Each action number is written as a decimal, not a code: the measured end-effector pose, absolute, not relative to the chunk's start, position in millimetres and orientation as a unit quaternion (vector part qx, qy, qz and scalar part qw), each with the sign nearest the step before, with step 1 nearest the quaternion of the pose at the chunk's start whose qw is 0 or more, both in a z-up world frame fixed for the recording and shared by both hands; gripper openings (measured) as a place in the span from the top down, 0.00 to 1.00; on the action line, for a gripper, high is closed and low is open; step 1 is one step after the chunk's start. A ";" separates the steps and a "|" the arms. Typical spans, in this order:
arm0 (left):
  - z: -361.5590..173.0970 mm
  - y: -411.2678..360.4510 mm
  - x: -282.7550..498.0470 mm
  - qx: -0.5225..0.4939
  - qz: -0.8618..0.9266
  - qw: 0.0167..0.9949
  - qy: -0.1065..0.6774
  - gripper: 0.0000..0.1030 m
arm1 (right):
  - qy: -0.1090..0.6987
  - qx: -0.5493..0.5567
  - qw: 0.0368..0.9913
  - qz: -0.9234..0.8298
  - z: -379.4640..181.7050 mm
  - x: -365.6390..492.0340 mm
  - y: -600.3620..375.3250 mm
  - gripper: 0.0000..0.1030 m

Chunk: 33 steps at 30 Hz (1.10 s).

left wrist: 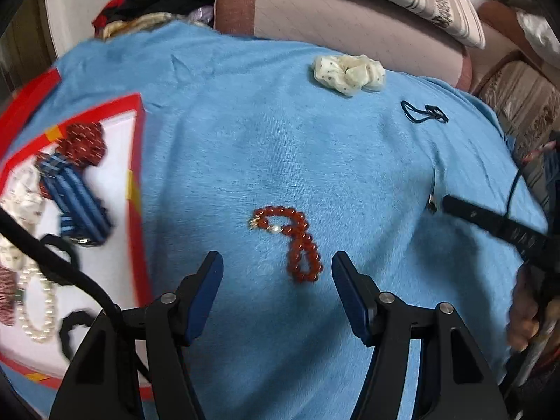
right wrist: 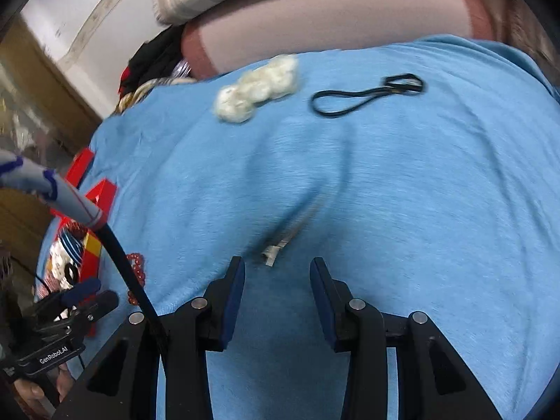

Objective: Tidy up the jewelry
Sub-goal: 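Grasp the red bead bracelet with the left tool and lift it, then carry the red bead bracelet into the white tray and open the left tool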

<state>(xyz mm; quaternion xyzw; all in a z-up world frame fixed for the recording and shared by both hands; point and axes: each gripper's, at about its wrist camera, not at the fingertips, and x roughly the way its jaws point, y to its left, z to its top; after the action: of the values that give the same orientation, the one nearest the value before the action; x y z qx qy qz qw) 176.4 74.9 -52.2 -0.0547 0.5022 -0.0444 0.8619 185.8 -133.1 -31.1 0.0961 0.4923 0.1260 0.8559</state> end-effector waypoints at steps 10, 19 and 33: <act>-70.5 54.6 208.8 -0.059 -0.063 0.856 0.509 0.47 | 0.490 0.041 0.865 0.095 -44.9 202.2 -112.6 0.63; -53.0 64.0 191.4 -0.072 -0.062 0.857 0.507 0.93 | 0.484 0.084 0.866 0.097 -36.3 181.1 -152.7 0.86; 27.3 117.0 120.9 -0.120 -0.050 0.888 0.441 0.93 | 0.440 0.069 0.881 0.159 27.3 138.4 -116.7 0.86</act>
<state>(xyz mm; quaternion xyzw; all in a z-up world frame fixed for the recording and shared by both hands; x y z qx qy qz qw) 120.9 117.0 27.3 -0.1200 0.4410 -0.0500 0.8880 138.4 -116.7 27.3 0.0693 0.4397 0.1589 0.8813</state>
